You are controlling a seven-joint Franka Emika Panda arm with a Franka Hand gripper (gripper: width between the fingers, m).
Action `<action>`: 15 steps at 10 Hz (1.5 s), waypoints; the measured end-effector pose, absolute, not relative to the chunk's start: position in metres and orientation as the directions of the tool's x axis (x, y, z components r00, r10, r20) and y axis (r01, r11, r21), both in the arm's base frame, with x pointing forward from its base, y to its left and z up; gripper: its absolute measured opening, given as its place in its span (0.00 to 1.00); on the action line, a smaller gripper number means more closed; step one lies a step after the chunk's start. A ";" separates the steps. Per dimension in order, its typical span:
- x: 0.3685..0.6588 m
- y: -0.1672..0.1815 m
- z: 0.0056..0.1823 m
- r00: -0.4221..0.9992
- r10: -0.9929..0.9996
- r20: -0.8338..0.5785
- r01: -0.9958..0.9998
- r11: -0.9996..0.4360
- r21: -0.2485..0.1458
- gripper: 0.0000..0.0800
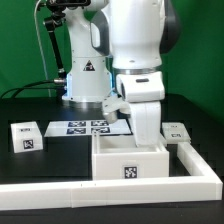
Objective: Assemble cabinet
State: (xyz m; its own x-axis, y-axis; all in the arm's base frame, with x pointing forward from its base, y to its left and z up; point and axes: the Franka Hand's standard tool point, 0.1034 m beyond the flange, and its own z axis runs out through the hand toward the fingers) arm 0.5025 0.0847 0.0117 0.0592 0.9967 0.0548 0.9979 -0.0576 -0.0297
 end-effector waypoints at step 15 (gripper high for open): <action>0.508 0.118 0.020 0.043 0.998 0.049 0.998 -0.041 -0.040 0.74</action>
Offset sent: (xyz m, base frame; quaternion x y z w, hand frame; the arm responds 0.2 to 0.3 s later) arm 0.0238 0.0243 -0.0025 -0.0162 -0.0068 -0.0183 0.9997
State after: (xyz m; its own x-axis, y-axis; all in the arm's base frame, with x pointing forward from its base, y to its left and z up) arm 0.5085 0.1175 0.0204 0.0432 0.9979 0.0487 0.9984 -0.0413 -0.0398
